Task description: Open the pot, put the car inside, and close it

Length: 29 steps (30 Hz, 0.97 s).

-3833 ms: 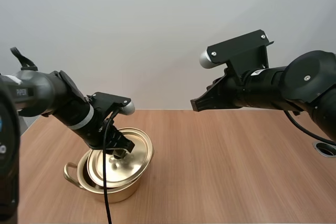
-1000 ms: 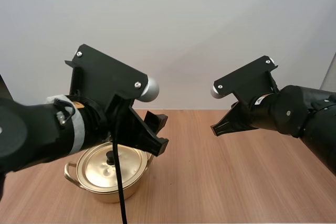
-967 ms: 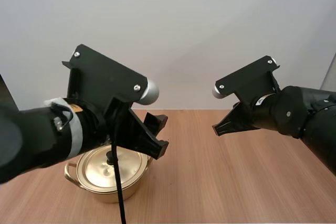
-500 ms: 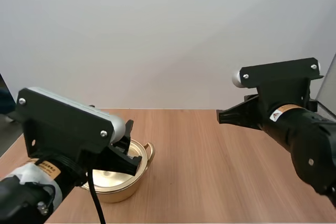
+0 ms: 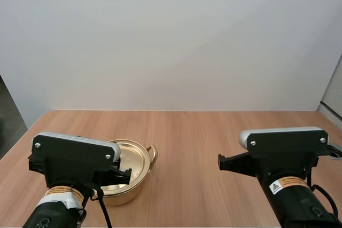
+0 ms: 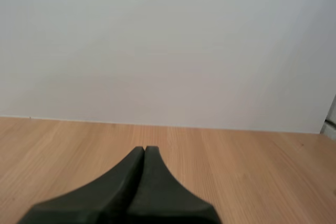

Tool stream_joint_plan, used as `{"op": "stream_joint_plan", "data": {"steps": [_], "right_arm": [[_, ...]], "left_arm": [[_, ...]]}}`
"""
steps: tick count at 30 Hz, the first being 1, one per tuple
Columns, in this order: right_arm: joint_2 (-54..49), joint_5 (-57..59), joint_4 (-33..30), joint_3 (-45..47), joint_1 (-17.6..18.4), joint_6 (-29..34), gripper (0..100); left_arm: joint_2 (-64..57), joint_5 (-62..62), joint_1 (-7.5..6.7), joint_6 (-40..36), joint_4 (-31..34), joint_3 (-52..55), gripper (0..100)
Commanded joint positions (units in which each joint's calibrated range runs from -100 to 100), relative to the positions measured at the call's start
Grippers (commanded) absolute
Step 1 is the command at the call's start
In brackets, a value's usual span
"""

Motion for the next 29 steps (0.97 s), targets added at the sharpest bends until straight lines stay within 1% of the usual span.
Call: {"op": "stream_joint_plan", "data": {"steps": [1, 4, 6, 7, 10, 14, 29], "right_arm": [[0.0, 1.1, 0.8, 0.4, 0.0, 0.0, 0], [0.0, 8.0, 1.4, 0.4, 0.0, 0.1, 0], [-0.4, 15.2, 1.4, 0.4, 0.0, 0.1, 0], [-0.4, 17.0, 1.4, 0.4, 0.0, 0.1, 0], [-0.4, 16.9, 1.8, 0.4, -0.4, 0.1, 0], [-0.4, 16.9, 2.3, 0.4, -2.1, 0.1, 0], [-0.4, 16.5, 2.4, 0.4, -2.3, 0.1, 0]], "left_arm": [[0.0, 5.1, 0.49, -12.2, 2.5, 0.3, 100], [0.0, 4.0, 0.49, -9.7, 1.4, 1.4, 100], [0.0, 2.4, 0.49, -7.2, -0.4, 1.4, 100], [0.0, 2.6, 0.49, -6.2, -1.5, 1.4, 100], [0.0, 2.6, 0.49, -2.7, -5.2, 1.4, 100], [0.0, 2.1, 0.49, 0.6, -9.4, 1.4, 100], [0.0, 0.4, 0.42, 1.2, -10.2, 1.4, 100]]}}
